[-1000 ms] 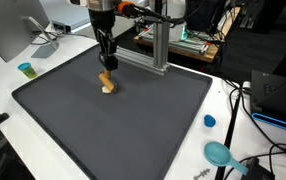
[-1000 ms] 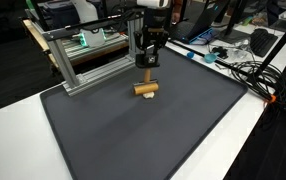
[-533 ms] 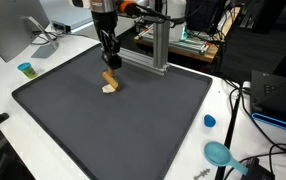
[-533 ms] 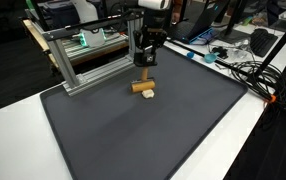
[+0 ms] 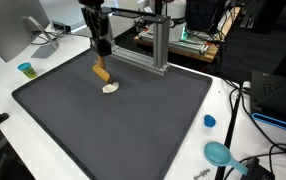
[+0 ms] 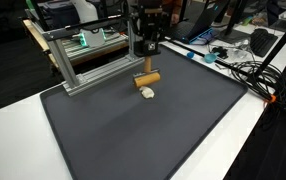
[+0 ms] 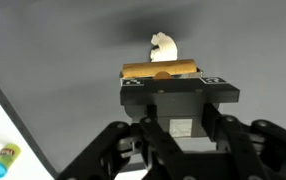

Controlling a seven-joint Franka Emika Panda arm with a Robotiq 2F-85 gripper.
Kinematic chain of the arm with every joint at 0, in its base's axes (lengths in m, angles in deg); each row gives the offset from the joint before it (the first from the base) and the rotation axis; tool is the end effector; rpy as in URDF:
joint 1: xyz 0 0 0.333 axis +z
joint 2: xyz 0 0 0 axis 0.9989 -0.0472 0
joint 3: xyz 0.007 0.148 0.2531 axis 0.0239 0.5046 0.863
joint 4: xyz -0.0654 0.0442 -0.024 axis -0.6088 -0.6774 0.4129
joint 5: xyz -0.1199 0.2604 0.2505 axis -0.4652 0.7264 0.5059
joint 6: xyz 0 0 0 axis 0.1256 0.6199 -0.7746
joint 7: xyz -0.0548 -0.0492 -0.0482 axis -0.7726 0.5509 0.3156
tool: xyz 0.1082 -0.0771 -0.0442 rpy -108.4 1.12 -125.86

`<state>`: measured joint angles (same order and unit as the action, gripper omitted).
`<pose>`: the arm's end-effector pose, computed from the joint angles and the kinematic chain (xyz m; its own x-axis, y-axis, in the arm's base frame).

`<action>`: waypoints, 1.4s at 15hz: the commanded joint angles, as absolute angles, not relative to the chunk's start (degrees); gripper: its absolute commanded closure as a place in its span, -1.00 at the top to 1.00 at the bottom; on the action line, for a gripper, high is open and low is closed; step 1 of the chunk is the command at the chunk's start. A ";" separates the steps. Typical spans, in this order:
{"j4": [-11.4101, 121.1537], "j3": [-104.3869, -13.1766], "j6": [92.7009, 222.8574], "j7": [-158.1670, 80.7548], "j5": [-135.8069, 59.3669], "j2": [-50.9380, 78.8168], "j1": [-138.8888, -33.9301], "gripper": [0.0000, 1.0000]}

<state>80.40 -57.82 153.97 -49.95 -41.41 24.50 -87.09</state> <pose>0.5699 -0.0327 0.3497 0.9582 -0.2506 0.1382 -0.2604 -0.9637 0.0582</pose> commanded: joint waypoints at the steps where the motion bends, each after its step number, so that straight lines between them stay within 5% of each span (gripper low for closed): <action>1: 80.12 -57.17 153.85 -38.63 -40.42 30.71 -88.15 -0.57; 11: 78.11 -54.02 161.62 -28.13 -57.16 22.76 -85.09 -0.57; 12: 80.37 -53.97 159.27 -29.12 -53.03 25.29 -85.32 -0.07; 15: 79.39 -54.09 161.70 -28.99 -55.59 22.42 -85.03 -0.07; 16: 79.09 -54.10 161.70 -28.91 -55.67 22.21 -85.02 -0.57; 21: 83.28 -53.91 159.01 -9.24 -56.14 25.10 -87.16 -0.57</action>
<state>80.99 -54.10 160.99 -19.42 -57.32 22.36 -85.78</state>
